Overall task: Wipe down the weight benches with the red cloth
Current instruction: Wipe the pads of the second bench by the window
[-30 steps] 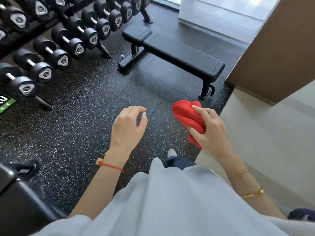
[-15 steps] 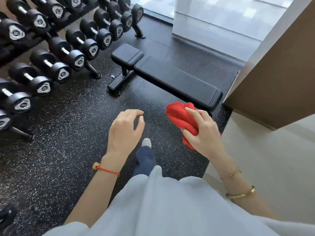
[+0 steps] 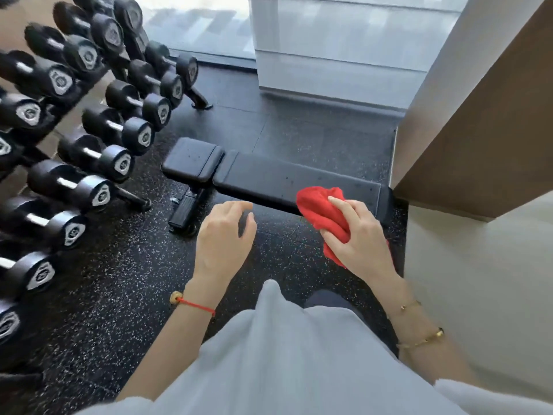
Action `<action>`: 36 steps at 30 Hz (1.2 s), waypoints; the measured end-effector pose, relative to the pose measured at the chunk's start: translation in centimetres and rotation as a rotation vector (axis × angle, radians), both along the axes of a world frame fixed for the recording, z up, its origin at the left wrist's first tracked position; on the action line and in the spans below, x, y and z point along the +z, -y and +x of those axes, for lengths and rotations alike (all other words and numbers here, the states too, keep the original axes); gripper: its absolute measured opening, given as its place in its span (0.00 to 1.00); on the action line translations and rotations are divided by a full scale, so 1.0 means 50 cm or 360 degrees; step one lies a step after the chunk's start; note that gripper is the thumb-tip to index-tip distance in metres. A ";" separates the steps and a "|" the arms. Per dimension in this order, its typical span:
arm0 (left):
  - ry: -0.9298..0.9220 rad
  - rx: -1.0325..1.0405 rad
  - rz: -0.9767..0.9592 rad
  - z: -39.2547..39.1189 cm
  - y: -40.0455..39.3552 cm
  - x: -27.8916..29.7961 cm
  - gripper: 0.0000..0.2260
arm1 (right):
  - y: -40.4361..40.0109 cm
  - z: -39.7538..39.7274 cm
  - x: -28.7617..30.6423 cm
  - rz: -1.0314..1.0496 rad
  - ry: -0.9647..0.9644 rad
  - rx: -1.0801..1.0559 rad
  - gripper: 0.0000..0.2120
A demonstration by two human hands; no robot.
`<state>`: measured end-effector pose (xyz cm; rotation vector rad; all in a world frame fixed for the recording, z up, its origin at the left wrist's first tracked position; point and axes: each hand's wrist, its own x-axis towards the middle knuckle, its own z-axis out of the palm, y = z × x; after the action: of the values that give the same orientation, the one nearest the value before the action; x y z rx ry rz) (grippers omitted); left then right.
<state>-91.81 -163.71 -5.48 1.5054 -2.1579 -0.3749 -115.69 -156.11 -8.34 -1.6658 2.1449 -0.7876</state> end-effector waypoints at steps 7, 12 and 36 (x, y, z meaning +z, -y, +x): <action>-0.0014 -0.0264 0.0013 -0.077 0.205 -0.030 0.10 | 0.148 -0.048 -0.022 0.0065 -0.0047 -0.0190 0.25; -0.0014 -0.0377 0.0056 -0.164 0.325 -0.077 0.10 | 0.238 -0.112 -0.070 0.0131 -0.0019 -0.0305 0.25; 0.0179 -0.0683 0.0139 -0.476 0.612 -0.838 0.12 | 0.541 -0.363 -0.818 0.0372 -0.0106 -0.0568 0.26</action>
<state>-115.62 -194.31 -47.37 1.1178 -2.5840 -0.5445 -133.85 -183.17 -49.21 -1.2282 2.5092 -0.5474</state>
